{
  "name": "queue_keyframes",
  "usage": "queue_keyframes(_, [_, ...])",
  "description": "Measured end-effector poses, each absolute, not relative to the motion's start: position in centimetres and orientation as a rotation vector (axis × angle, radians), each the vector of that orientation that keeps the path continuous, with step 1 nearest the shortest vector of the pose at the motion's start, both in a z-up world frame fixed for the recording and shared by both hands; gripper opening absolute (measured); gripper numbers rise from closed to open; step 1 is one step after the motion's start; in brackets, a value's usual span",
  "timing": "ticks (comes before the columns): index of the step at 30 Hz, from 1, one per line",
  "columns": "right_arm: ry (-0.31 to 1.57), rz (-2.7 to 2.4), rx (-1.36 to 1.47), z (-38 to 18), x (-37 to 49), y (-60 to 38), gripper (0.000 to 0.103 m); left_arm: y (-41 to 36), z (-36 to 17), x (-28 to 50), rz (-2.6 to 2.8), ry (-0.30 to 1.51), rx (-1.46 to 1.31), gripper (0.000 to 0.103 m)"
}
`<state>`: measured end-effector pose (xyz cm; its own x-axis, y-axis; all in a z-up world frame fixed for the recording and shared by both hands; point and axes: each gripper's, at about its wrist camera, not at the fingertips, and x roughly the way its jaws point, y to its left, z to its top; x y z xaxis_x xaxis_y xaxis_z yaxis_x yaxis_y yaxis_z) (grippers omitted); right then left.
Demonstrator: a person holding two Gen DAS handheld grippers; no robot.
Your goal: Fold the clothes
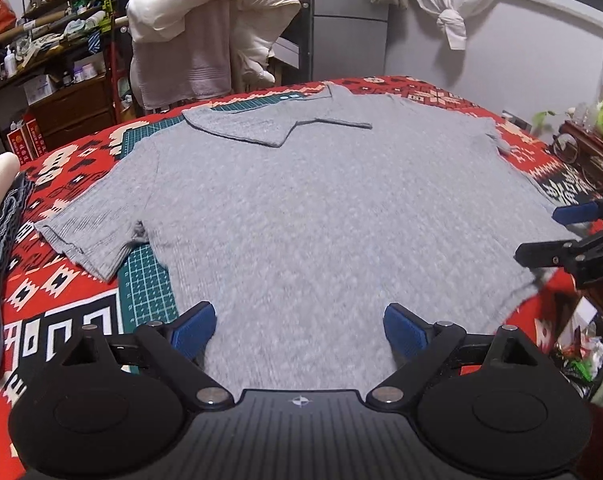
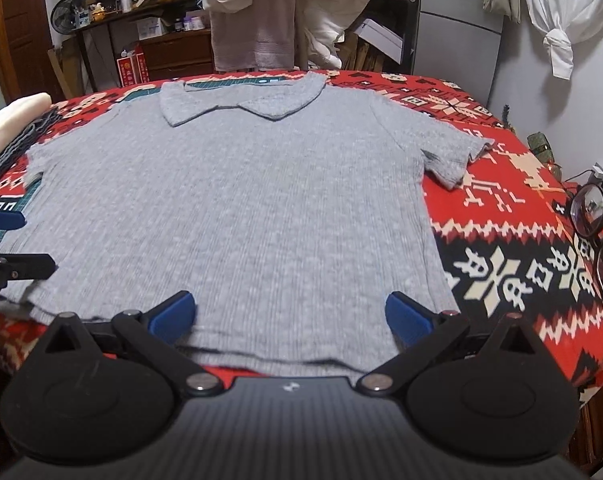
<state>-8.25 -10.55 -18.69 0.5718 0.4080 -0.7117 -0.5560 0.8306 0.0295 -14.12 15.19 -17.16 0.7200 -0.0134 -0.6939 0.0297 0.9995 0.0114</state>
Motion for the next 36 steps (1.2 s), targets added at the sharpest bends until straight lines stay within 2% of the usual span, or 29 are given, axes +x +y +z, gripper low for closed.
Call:
queue_keyframes(4, [0.780, 0.565, -0.194, -18.1, -8.4, -10.7, 0.103, 16.1, -16.3, -14.6, -0.016, 0.758, -0.039, 0.089])
queue_keyframes(10, [0.732, 0.602, -0.185, -16.5, -8.5, -9.9, 0.102, 18.9, -14.7, -13.8, 0.040, 0.708, -0.125, 0.072])
queue_keyframes(13, [0.709, 0.612, -0.185, -15.8, -8.3, -9.1, 0.102, 20.8, -14.5, -13.0, 0.094, 0.702, -0.169, 0.056])
queue_keyframes(15, [0.701, 0.607, -0.192, -15.6, -8.0, -8.4, 0.102, 22.3, -14.7, -12.6, 0.129, 0.708, -0.210, 0.042])
queue_keyframes(18, [0.690, 0.611, -0.194, -15.3, -7.5, -7.3, 0.102, 24.2, -15.1, -12.2, 0.162, 0.711, -0.279, 0.032])
queue_keyframes(21, [0.675, 0.634, -0.188, -14.9, -7.0, -6.1, 0.100, 25.9, -15.4, -11.8, 0.174, 0.704, -0.363, 0.027])
queue_keyframes(22, [0.670, 0.648, -0.187, -14.8, -6.9, -5.5, 0.097, 26.3, -15.5, -11.7, 0.173, 0.703, -0.397, 0.025])
queue_keyframes(24, [0.658, 0.689, -0.187, -14.3, -6.6, -4.1, 0.086, 26.9, -15.9, -11.4, 0.164, 0.705, -0.448, 0.013])
queue_keyframes(25, [0.652, 0.709, -0.187, -14.1, -6.5, -3.4, 0.083, 27.0, -16.0, -11.3, 0.158, 0.708, -0.462, 0.012])
queue_keyframes(27, [0.653, 0.751, -0.185, -13.7, -6.3, -1.9, 0.070, 26.9, -16.3, -11.2, 0.144, 0.717, -0.468, 0.009])
queue_keyframes(31, [0.670, 0.837, -0.189, -13.2, -6.0, 1.6, 0.052, 26.5, -16.6, -11.3, 0.126, 0.729, -0.458, 0.005])
queue_keyframes(33, [0.682, 0.880, -0.203, -13.3, -6.2, 3.4, 0.037, 26.5, -16.7, -11.4, 0.125, 0.731, -0.448, 0.000])
queue_keyframes(35, [0.691, 0.915, -0.211, -13.4, -6.4, 5.3, 0.035, 26.5, -16.7, -11.4, 0.122, 0.730, -0.428, 0.000])
queue_keyframes(36, [0.696, 0.933, -0.213, -13.6, -6.6, 6.1, 0.031, 26.4, -16.7, -11.4, 0.121, 0.730, -0.417, 0.000])
